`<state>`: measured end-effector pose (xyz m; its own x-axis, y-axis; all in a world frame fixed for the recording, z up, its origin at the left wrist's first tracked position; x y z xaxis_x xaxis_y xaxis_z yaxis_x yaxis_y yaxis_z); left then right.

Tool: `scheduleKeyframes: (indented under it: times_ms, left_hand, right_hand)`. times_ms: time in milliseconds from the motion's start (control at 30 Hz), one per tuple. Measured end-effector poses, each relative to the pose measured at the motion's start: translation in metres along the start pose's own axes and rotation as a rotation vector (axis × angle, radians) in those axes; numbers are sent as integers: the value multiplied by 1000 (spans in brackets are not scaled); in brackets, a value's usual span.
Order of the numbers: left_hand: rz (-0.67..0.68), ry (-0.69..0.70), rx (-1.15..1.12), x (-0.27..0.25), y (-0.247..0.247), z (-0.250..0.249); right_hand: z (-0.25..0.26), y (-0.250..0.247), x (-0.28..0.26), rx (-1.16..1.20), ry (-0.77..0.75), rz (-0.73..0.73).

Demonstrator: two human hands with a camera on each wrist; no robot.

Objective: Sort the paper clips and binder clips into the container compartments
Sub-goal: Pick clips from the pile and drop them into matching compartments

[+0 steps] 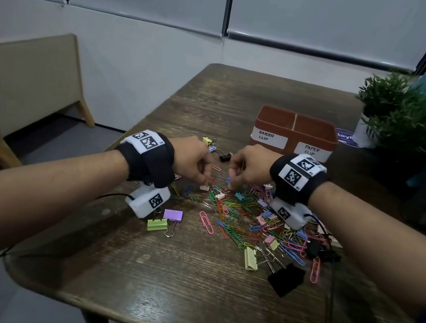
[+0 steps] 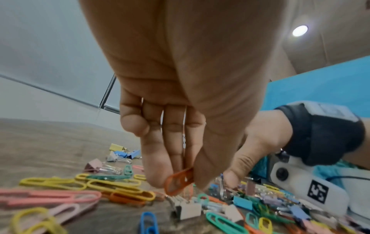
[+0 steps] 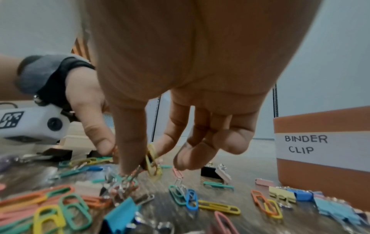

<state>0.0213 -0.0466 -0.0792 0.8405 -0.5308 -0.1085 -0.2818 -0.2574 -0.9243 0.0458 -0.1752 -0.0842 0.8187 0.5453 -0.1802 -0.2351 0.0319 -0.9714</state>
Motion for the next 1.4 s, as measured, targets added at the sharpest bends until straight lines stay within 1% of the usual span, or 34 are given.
scheduleKeyframes:
  times_ms: [133,167,233,333,433,500,633,733,867,933,1000,1067,1133,1200,1300,1400]
  left_hand:
    - [140,-72,-26,-10,1,6]
    - [157,-100,-24,-10,2,8]
    - [111,-132,0,-9,1,9]
    - [17,-107,53,0,1,5]
    - [48,-67,52,5,10,-2]
    - [58,-33,60,6,12,-9]
    - [42,19,120,8,9,-18]
    - [-22,32,66,8,-9,-15]
    - [-136,-63,-85,16,-50,10]
    - [-190,-132,-78,24,-61,28]
    - [-188,-193,-27,33,-60,44]
    - [-159,-223,40,39,-53,56]
    - [-135,-231,74,41,-47,64]
    - [-132,-239,102,39,-45,70]
    - [-133,-223,85,31,-42,72]
    - [-33,-167,66,21,-28,66]
  right_hand:
    - [-2,-6,-6,107,-3,9]
    - [-3,-8,-7,134,1,2]
    - [-4,-11,-8,185,6,-19]
    - [-7,-15,-3,245,36,-71]
    - [-19,-24,10,203,120,-190]
    - [-31,-31,18,179,194,-242]
    - [-49,-37,30,194,288,-258]
    - [-54,-33,31,192,337,-257]
    - [-57,-32,30,197,364,-286]
    - [-58,-31,30,194,376,-274]
    - [-58,-30,31,195,383,-267]
    - [-57,-31,30,176,380,-279]
    - [-52,-33,28,85,348,-287]
    - [-42,-32,30,-21,255,-286]
    - [-19,-24,33,-64,111,-220]
    - [11,-17,36,-141,8,-143]
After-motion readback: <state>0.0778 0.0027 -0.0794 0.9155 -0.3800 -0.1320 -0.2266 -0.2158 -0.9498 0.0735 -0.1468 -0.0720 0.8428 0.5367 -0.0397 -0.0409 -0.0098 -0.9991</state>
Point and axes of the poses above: each hand's wrist, its own x-axis towards the middle knuckle, its own y-axis out of the palm, z = x × y, the point moved 7 cm from there along x, towards the middle knuckle, and after that the axes turned 9 degrees about -x, right-handed, at the moved point
